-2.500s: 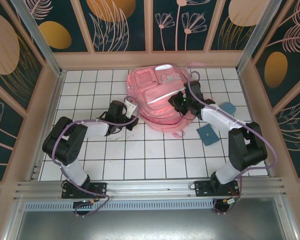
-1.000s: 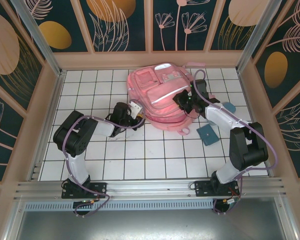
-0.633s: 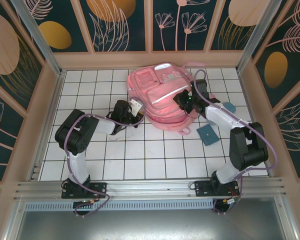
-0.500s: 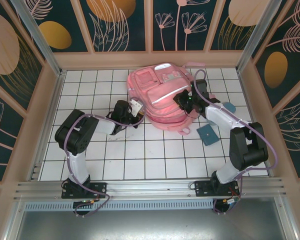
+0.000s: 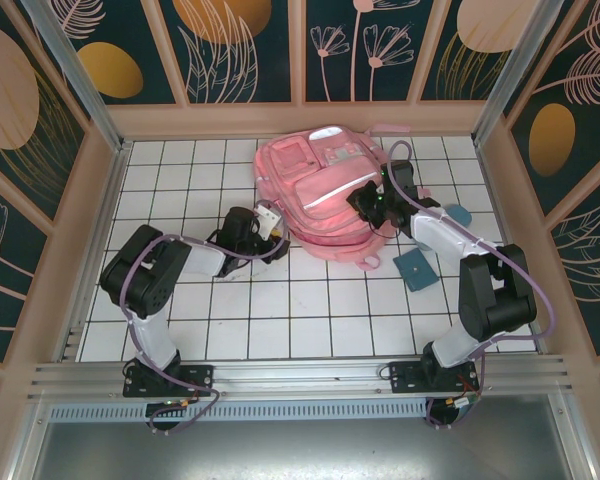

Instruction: Pack the student bag

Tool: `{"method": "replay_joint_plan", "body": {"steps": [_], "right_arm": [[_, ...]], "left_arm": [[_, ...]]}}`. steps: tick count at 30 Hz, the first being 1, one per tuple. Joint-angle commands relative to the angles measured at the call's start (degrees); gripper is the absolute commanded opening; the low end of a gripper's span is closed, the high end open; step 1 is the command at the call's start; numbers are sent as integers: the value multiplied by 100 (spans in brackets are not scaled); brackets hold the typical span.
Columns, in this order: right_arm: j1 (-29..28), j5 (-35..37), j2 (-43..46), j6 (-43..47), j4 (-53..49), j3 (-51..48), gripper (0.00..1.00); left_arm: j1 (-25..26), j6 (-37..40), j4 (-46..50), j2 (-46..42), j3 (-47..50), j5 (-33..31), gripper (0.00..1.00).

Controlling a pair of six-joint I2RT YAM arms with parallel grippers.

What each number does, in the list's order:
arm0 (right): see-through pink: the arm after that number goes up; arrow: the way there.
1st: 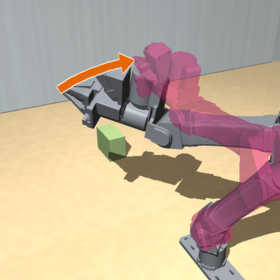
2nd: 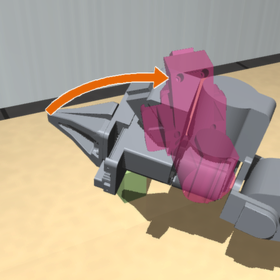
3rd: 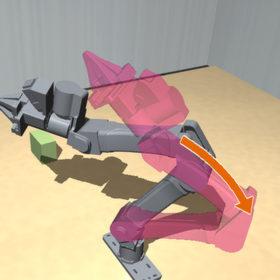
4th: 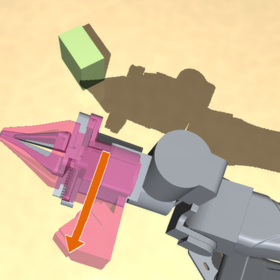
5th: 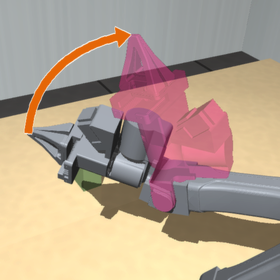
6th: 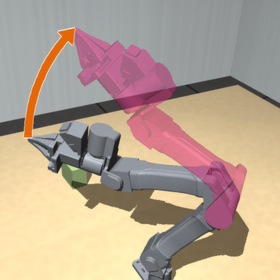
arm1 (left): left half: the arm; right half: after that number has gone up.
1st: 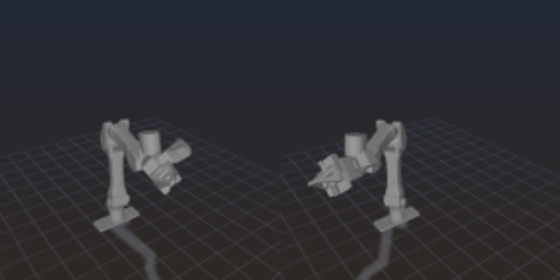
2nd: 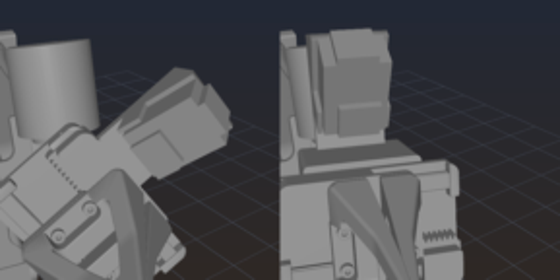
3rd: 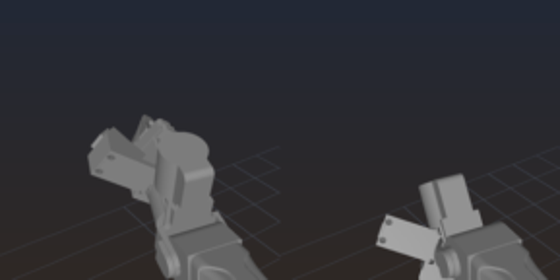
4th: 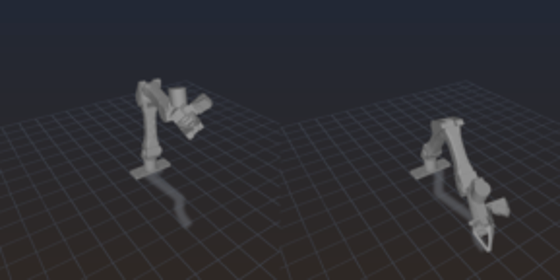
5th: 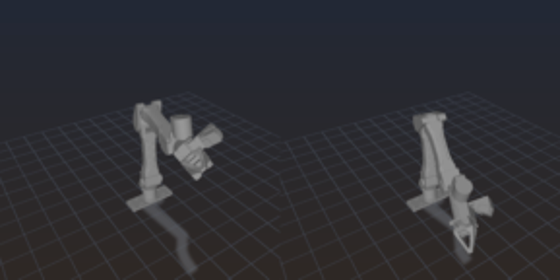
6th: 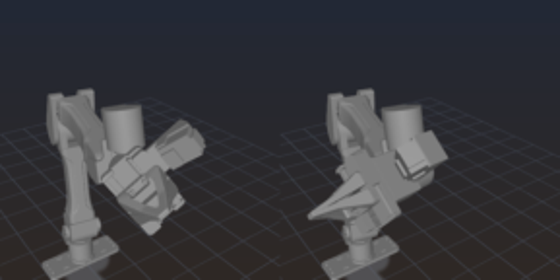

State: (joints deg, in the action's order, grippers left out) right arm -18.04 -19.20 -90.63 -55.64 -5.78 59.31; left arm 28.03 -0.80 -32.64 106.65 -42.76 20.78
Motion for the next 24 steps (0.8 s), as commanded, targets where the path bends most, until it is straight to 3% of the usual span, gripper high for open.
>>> {"method": "replay_joint_plan", "body": {"steps": [1, 10, 18, 24], "right_arm": [[52, 111, 210, 21, 378, 2, 15], [48, 94, 212, 56, 328, 65, 15], [30, 101, 204, 44, 332, 38, 15], [20, 121, 202, 30, 331, 40, 15]], "left_arm": [[-26, -167, -590, 256, -161, -17, 46], [-26, -85, -1309, 435, -62, -260, 38], [-27, -15, -876, 661, -433, -154, 35], [-26, 28, -1047, 668, -393, -135, 11]]}}
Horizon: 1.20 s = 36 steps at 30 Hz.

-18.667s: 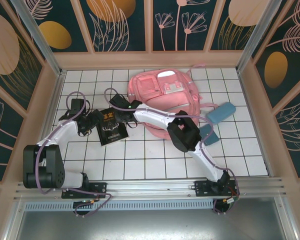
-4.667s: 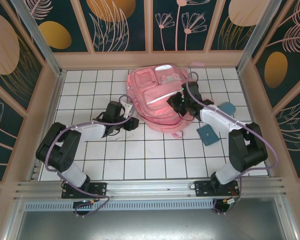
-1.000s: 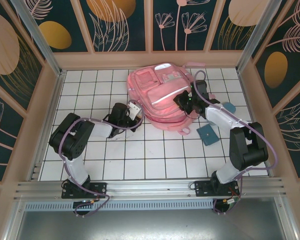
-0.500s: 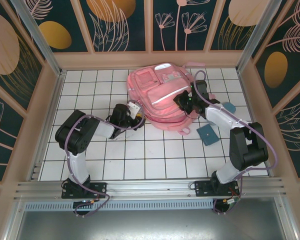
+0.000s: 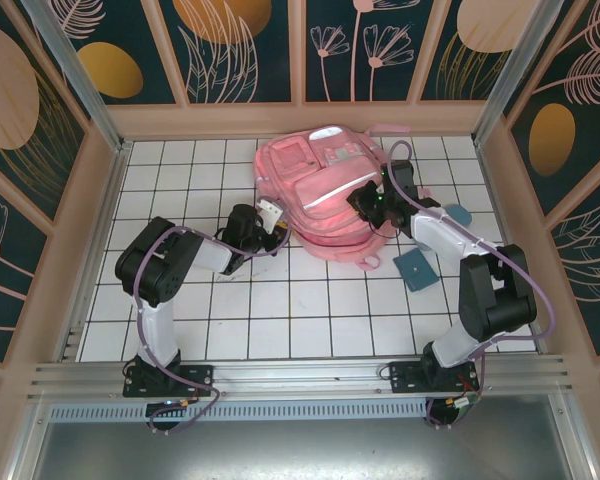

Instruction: Pack the student bag

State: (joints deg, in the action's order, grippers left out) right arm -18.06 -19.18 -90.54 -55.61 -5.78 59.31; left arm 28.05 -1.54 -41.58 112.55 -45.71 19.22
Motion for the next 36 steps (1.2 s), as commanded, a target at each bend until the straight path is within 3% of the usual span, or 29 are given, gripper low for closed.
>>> {"method": "replay_joint_plan", "body": {"steps": [1, 4, 21, 27, 31, 36], "right_arm": [[31, 116, 197, 28, 323, 38, 15], [22, 140, 205, 33, 322, 40, 15], [-33, 152, 144, 2, 390, 44, 15], [-92, 151, 101, -28, 435, 13, 15], [-99, 228, 171, 11, 364, -3, 15], [-79, 239, 241, 16, 342, -16, 15]], "left_arm": [[-28, 118, -159, 57, -66, 18, 7], [-28, 167, -55, -56, 5, 59, 0], [140, -6, 125, -622, 642, 661, 0], [230, -174, 188, -694, 774, 30, 0], [185, -299, 125, -599, 641, -307, 27], [87, -334, 144, -288, 240, -474, 40]]}}
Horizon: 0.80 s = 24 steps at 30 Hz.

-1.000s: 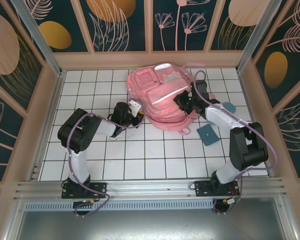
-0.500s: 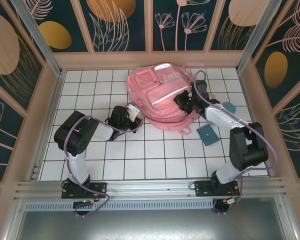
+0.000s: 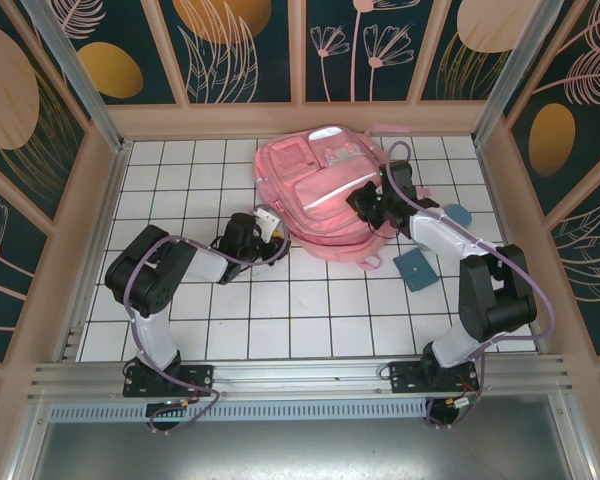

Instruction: Pack the student bag

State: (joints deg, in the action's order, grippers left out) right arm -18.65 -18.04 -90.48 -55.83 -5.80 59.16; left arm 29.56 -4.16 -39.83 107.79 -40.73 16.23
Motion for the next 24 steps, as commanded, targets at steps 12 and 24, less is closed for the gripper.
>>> {"method": "replay_joint_plan", "body": {"steps": [12, 24], "right_arm": [[-1, 126, 296, 66, 308, -18, 15], [-1, 163, 323, 64, 302, -25, 15]], "left_arm": [[-82, -14, 7, 711, -822, 192, 24], [-87, 283, -225, 503, -481, 409, 0]]}}
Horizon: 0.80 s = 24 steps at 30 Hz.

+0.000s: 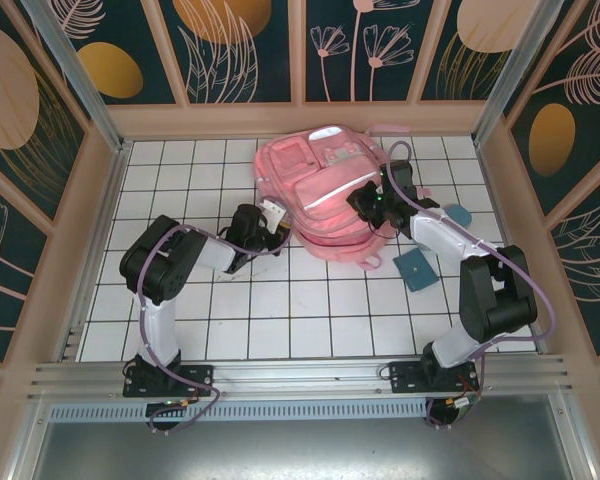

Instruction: Pack the student bag

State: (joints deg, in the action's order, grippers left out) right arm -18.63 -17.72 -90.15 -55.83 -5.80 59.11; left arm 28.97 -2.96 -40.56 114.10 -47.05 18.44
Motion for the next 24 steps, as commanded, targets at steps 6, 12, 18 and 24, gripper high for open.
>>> {"method": "replay_joint_plan", "body": {"steps": [6, 12, 18, 24], "right_arm": [[-11, 118, 255, 29, 338, -31, 14], [-61, 93, 205, -15, 405, -49, 14], [-242, 93, 124, -140, 556, -116, 14], [-499, 99, -1, -357, 806, -270, 13]], "left_arm": [[14, 70, -180, -375, 521, 541, 0], [314, -41, -93, -787, 814, 681, 0], [760, -201, 53, -941, 815, 768, 0], [1274, -429, 69, -908, 475, 973, 0]]}}
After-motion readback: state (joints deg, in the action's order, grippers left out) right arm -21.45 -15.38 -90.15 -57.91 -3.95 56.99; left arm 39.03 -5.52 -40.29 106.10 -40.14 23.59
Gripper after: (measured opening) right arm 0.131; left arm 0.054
